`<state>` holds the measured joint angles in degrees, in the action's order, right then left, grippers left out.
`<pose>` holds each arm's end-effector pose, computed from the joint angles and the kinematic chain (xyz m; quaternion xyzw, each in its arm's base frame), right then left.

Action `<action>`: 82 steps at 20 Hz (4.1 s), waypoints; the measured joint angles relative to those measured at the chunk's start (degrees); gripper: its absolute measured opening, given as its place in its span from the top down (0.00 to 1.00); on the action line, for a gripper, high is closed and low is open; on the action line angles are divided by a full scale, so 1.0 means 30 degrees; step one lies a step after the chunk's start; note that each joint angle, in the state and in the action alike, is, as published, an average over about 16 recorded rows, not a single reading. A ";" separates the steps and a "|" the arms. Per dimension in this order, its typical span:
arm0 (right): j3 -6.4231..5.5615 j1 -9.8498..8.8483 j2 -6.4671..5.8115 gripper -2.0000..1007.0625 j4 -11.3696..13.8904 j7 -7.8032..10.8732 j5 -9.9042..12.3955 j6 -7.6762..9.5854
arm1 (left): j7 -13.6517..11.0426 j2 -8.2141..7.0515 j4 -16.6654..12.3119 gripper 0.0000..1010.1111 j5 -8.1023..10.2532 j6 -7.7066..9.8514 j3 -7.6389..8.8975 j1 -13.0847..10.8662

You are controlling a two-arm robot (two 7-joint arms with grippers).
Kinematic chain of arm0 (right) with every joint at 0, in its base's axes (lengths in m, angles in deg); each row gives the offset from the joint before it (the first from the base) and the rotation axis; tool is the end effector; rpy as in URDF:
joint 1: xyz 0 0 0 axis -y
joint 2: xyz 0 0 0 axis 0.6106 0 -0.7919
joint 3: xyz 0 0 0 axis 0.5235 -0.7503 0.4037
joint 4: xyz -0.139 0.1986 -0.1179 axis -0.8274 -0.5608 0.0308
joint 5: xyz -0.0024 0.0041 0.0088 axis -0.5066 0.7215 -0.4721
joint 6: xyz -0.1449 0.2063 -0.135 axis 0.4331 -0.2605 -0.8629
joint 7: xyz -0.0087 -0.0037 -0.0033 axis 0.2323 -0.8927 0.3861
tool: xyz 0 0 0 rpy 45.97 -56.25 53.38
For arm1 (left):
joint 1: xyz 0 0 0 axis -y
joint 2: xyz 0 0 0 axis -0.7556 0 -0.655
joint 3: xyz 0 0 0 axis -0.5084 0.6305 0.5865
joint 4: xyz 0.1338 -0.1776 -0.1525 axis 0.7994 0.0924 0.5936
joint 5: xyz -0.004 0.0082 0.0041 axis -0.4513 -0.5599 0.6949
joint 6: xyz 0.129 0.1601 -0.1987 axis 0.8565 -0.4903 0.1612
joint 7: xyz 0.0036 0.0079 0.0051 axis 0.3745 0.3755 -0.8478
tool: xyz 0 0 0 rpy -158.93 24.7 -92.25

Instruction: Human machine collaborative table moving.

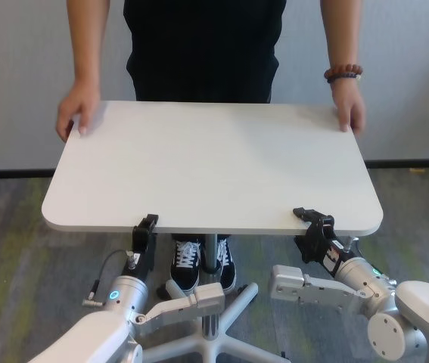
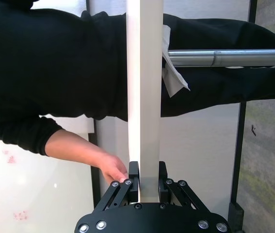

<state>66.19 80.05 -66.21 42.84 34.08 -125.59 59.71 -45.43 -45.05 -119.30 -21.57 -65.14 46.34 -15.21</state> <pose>0.3900 -0.0244 -0.3515 -0.4081 -0.4758 -0.3988 0.6694 0.3699 -0.0763 -0.3702 0.4515 -0.5491 0.4405 0.5483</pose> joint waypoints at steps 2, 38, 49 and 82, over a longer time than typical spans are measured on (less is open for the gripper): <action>0.0002 -0.0003 -0.0002 0.73 0.0000 -0.0002 -0.0003 0.0000 | 0.0000 -0.0001 -0.0003 0.74 -0.0003 0.0004 0.0000 0.0001; -0.0076 -0.0625 -0.0455 0.01 0.1419 0.0684 0.0112 0.0369 | -0.1451 -0.1003 -0.2793 0.01 0.0107 0.0285 0.0164 -0.1252; -0.0857 -0.3533 -0.2064 0.01 0.6832 0.2425 0.1062 0.1246 | -0.3891 -0.3079 -0.9587 0.01 0.1026 0.0774 0.1311 -0.4970; -0.7253 -1.7262 -0.4531 0.01 1.9792 0.7314 1.5097 -0.1286 | -0.7763 -0.5184 -2.3070 0.01 0.7596 -0.1307 0.5694 -1.7048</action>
<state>44.43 28.26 -79.81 102.21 56.02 -80.30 55.85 -68.72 -60.60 -188.51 1.22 -69.06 63.43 -66.35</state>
